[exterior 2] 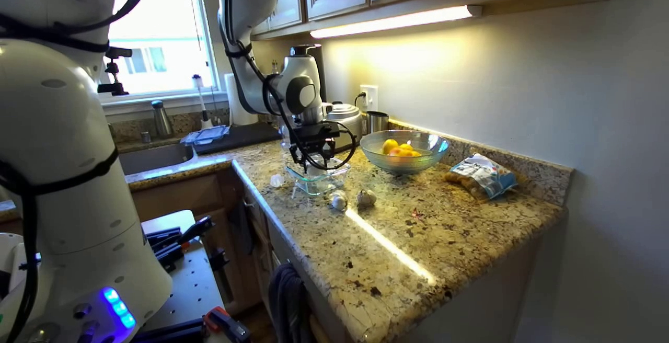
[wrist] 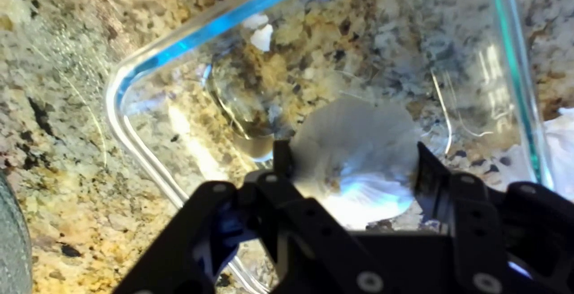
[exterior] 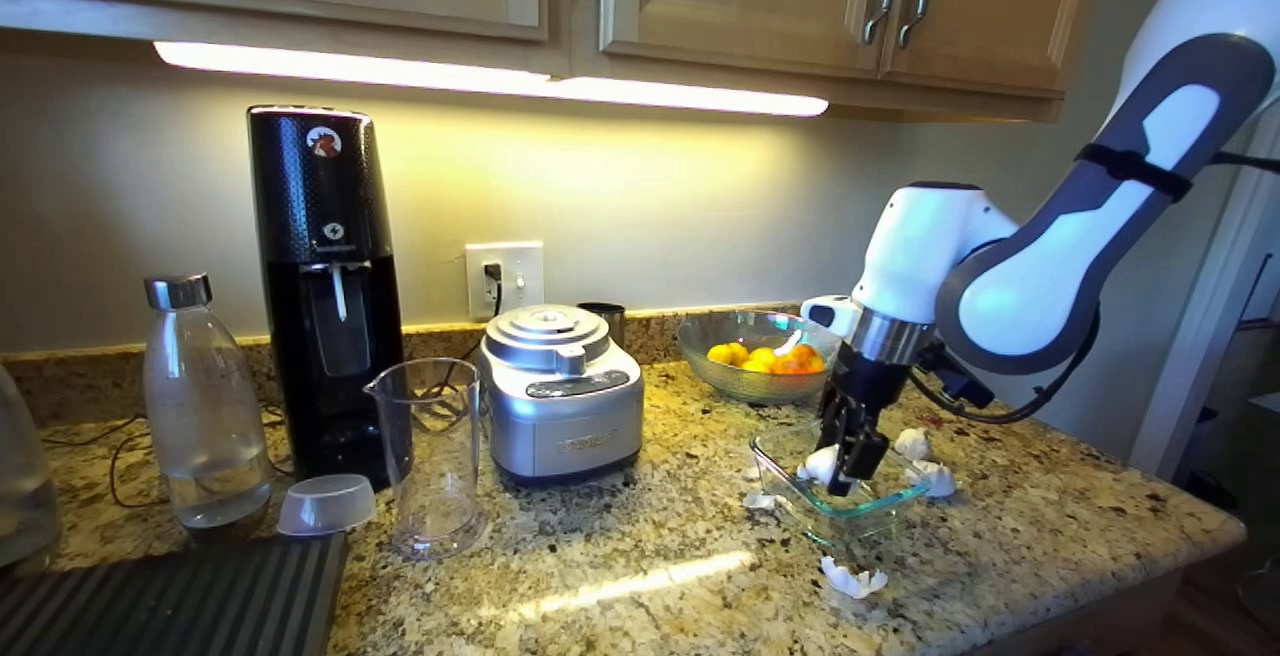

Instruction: Pick up the three cloves of garlic from the countertop and put them in the bowl.

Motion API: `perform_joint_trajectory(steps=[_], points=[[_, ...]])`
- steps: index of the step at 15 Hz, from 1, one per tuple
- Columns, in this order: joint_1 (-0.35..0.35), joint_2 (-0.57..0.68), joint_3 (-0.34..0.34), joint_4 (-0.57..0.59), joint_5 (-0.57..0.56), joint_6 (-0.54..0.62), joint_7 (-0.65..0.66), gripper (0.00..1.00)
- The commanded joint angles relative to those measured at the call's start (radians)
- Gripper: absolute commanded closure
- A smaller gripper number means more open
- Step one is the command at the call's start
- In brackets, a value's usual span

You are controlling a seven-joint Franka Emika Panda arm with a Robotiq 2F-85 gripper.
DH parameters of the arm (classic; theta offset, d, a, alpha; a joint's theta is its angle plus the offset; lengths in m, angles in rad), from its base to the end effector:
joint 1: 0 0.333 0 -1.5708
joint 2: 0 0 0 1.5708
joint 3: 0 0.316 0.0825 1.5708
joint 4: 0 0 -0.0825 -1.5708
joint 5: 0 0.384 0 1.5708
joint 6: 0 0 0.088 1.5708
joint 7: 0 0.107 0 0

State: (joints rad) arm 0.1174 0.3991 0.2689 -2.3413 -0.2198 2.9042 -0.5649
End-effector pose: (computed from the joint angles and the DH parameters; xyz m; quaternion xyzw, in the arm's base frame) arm 0.4844 0.2160 0.1880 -0.8406 -0.5333 -0.0941 0.0068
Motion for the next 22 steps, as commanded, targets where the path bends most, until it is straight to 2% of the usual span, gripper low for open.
perform_joint_trajectory(steps=[1, 2, 4, 6, 9, 13, 17, 20, 22], points=[[-0.001, 0.021, -0.014, 0.017, -0.041, 0.002, 0.014, 0.09], [-0.003, 0.018, -0.014, 0.016, -0.041, 0.000, 0.016, 0.04], [-0.025, 0.012, 0.009, 0.014, -0.023, -0.008, 0.002, 0.00], [-0.034, -0.028, 0.016, -0.001, -0.012, -0.027, 0.008, 0.00], [-0.106, -0.099, 0.079, -0.037, 0.055, -0.064, -0.027, 0.00], [-0.150, -0.205, 0.084, -0.059, 0.144, -0.143, -0.029, 0.00], [-0.127, -0.290, -0.004, -0.068, 0.170, -0.216, 0.016, 0.00], [-0.115, -0.299, -0.080, -0.064, 0.132, -0.216, 0.085, 0.00], [-0.107, -0.284, -0.141, -0.063, 0.065, -0.184, 0.191, 0.00]])
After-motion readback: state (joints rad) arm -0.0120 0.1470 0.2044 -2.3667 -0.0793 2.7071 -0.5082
